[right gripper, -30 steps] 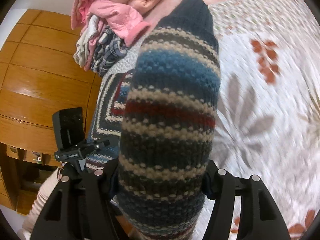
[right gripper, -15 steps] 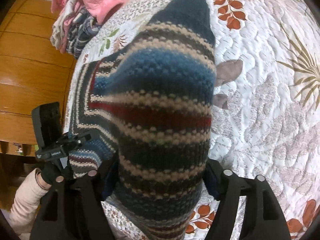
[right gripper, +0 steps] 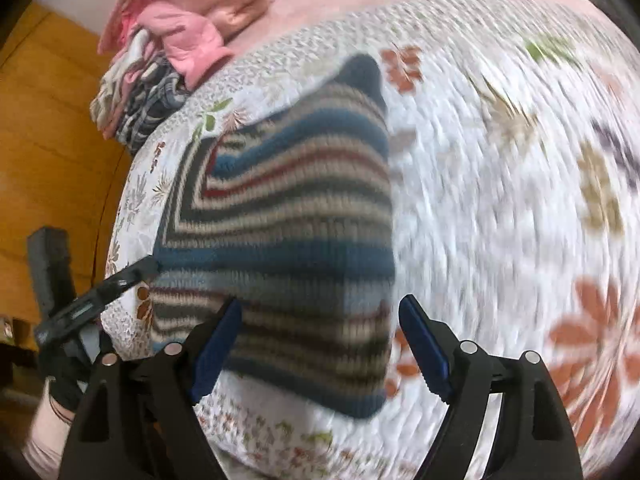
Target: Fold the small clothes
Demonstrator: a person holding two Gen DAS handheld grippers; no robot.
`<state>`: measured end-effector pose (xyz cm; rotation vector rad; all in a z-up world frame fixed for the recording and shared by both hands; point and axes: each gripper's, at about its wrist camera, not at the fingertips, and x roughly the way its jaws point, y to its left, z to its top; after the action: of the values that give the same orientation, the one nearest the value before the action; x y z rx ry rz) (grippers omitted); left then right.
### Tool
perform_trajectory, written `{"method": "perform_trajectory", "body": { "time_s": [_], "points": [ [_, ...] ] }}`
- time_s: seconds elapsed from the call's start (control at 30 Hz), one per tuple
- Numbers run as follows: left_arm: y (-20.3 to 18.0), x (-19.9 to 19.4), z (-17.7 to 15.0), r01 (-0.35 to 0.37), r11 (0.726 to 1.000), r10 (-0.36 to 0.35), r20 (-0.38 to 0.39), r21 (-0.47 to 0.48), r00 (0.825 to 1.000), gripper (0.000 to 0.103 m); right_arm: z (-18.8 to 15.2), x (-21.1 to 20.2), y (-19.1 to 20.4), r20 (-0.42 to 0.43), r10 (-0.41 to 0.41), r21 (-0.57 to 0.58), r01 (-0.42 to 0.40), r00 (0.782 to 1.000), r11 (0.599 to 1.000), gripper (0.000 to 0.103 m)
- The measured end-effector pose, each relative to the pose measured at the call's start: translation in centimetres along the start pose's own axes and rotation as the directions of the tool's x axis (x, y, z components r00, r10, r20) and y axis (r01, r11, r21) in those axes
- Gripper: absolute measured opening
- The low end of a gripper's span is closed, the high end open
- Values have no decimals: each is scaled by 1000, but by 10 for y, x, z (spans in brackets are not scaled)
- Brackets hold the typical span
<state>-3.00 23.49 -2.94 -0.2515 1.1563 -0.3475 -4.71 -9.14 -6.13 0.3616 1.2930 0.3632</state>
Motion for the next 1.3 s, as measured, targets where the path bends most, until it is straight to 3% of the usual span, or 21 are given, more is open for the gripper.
{"method": "perform_trajectory", "body": {
  "time_s": [0.07, 0.2, 0.33, 0.63, 0.77, 0.83, 0.93, 0.97, 1.13, 1.3],
  "points": [
    [-8, -4, -10, 1, 1000, -1, 13, 18, 1000, 69, -16, 3, 3, -11, -43, -2, 43, 999, 999, 81],
    [-5, 5, -31, -79, 997, 80, -14, 22, 997, 69, -29, 12, 0, -41, -111, 16, 112, 993, 994, 81],
    [18, 23, -44, -183, 983, 183, -49, 18, 982, 71, -38, 26, -16, -97, -191, 37, 195, 977, 980, 81],
    [47, 34, -47, -169, 985, 167, -80, -21, 983, 78, -39, 44, -30, -139, -200, 61, 210, 970, 976, 84],
    [43, 11, -45, -141, 989, 138, -62, -47, 989, 76, -35, 18, -14, -35, -208, 45, 210, 977, 977, 84],
    [36, -5, -45, -137, 990, 135, -36, -42, 990, 77, -37, -1, -5, 37, -204, 37, 202, 978, 979, 90],
    [23, -28, -48, -168, 985, 168, 5, -28, 986, 90, -46, -33, 13, 160, -186, 16, 185, 970, 983, 99],
    [17, -36, -51, -179, 984, 180, 26, -17, 983, 90, -50, -42, 22, 198, -192, 0, 196, 961, 981, 99],
    [-8, -54, -63, -276, 961, 274, 65, 23, 959, 95, -61, -60, 48, 270, -260, -54, 284, 927, 957, 99],
    [-21, -66, -76, -272, 962, 269, 87, 31, 959, 95, -74, -60, 63, 288, -312, -66, 344, 905, 937, 99]
  ]
}}
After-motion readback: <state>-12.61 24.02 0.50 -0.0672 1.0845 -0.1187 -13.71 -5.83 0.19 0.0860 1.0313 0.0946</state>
